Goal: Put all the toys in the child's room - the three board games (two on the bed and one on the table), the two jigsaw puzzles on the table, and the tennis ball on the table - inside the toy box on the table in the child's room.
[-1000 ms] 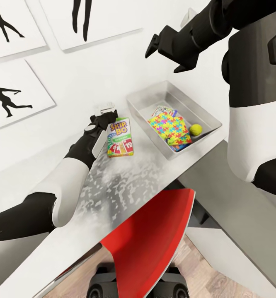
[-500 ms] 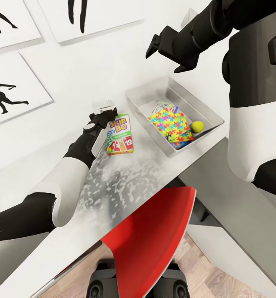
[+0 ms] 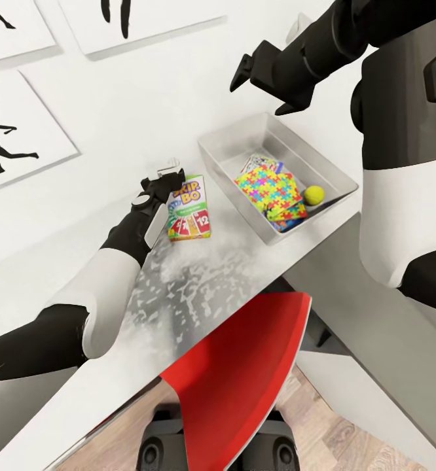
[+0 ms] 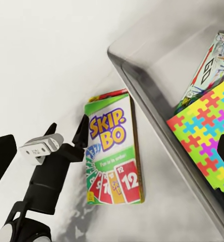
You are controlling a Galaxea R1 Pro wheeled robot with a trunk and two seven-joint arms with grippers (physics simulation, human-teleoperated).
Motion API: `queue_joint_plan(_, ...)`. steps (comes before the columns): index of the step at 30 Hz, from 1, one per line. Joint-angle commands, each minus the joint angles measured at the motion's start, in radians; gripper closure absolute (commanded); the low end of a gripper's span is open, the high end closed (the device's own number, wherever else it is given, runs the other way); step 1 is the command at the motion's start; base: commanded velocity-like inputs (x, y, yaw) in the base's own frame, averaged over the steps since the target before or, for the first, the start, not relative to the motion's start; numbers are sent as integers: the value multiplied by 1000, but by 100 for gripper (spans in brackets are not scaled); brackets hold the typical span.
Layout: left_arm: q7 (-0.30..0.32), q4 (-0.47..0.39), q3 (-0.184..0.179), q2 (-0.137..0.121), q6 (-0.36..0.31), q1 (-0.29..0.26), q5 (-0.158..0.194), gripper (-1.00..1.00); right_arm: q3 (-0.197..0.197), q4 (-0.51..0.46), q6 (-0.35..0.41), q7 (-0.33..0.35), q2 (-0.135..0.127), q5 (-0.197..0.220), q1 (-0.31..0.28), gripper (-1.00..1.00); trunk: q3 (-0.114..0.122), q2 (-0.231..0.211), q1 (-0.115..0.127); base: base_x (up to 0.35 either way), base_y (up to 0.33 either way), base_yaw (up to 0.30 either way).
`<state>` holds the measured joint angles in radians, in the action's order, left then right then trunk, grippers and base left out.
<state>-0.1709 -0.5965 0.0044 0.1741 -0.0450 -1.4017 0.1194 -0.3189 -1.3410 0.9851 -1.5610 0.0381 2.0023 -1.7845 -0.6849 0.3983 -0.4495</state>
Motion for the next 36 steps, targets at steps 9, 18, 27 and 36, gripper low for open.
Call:
queue_joint_plan(9, -2, -3, 2, 0, 9, 0, 7, -100, 1, 0, 12, -10, -1, 9, -1, -100, -16, 2, 0, 0, 0, 0)
queue_joint_plan(18, -2, -2, -6, 0, 55, 0, 6, -100, 1, 1, 13, -10, 3, 9, -3, -100, -31, 2, 0, 0, 0, 0)
queue_joint_plan(27, -3, -2, -7, 0, 64, -5, 9, -100, 1, 1, 13, -10, 4, 9, -4, -100, -46, 2, 0, 0, 0, 0)
queue_joint_plan(36, -4, 5, 0, 0, 56, -45, 14, -100, 1, 0, 13, -10, 4, 9, -4, -100, -61, 2, 0, 0, 0, 0)
